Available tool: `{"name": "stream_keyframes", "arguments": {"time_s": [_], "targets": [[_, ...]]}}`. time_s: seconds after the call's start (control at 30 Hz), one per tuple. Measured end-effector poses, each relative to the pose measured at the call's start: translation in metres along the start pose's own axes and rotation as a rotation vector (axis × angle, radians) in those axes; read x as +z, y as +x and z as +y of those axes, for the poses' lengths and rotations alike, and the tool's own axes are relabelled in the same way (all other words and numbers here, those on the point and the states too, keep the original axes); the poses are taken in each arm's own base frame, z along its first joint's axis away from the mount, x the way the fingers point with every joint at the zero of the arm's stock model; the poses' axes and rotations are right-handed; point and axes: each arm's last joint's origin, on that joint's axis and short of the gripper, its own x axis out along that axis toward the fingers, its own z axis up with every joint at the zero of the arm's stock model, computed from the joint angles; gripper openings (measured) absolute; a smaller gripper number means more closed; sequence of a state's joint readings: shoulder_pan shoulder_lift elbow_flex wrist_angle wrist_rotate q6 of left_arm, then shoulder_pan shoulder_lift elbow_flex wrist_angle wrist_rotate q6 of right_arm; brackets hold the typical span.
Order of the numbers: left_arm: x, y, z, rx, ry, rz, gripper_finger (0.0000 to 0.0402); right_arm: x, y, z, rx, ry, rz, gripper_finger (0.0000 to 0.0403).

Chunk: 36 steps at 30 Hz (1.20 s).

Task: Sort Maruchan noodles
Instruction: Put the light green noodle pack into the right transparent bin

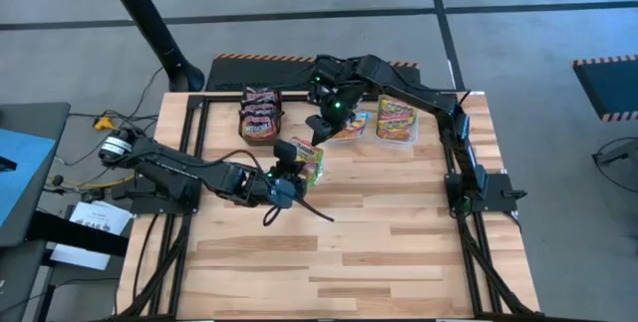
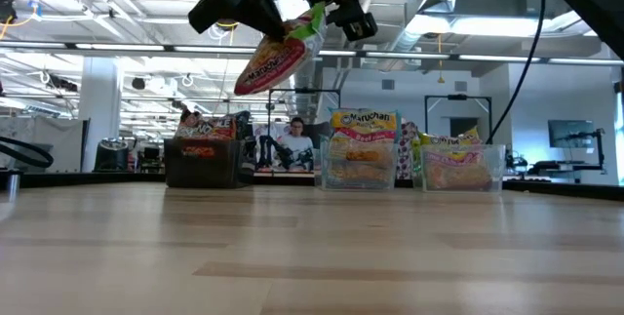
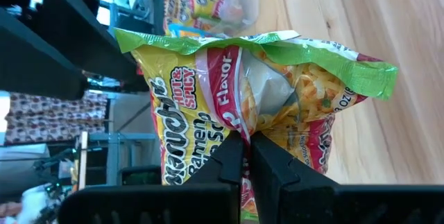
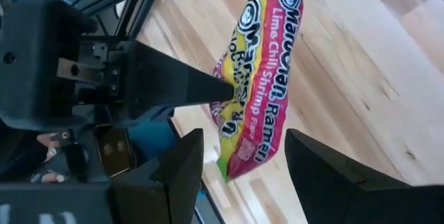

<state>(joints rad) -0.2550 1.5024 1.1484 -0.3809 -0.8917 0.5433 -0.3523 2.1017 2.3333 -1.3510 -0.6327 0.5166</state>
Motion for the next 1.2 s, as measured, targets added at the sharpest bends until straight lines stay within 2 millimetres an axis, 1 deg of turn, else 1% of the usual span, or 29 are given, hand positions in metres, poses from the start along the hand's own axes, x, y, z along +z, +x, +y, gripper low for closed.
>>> {"name": "stream_keyframes", "arguments": {"time_s": [0.27, 0.4, 0.7, 0.8, 0.9, 1.13, 1.2], "targets": [[0.002, 0.0, 0.004, 0.074, 0.047, 0.02, 0.0, -0.001, 0.001, 0.001, -0.007, 0.01, 0.003, 0.0228], [0.002, 0.0, 0.004, 0.081, 0.065, 0.02, 0.0, -0.001, 0.001, 0.001, -0.008, 0.053, 0.002, 0.0228], [0.008, 0.002, 0.013, 0.157, 0.062, 0.004, 0.0, -0.003, 0.005, 0.005, -0.042, 0.077, -0.013, 0.0228], [0.007, 0.005, 0.015, 0.16, 0.074, 0.015, 0.0, -0.004, 0.006, 0.006, -0.045, 0.08, -0.011, 0.0219], [0.005, 0.007, 0.017, 0.161, 0.064, 0.02, 0.0, -0.005, 0.007, 0.007, -0.05, 0.077, -0.011, 0.0194], [0.004, 0.01, 0.018, 0.152, 0.031, 0.02, 0.0, -0.005, 0.007, 0.007, -0.059, 0.063, -0.012, 0.0079], [0.004, 0.01, 0.018, 0.144, 0.028, 0.014, 0.0, -0.005, 0.007, 0.007, -0.058, 0.06, -0.011, 0.0056]]}}
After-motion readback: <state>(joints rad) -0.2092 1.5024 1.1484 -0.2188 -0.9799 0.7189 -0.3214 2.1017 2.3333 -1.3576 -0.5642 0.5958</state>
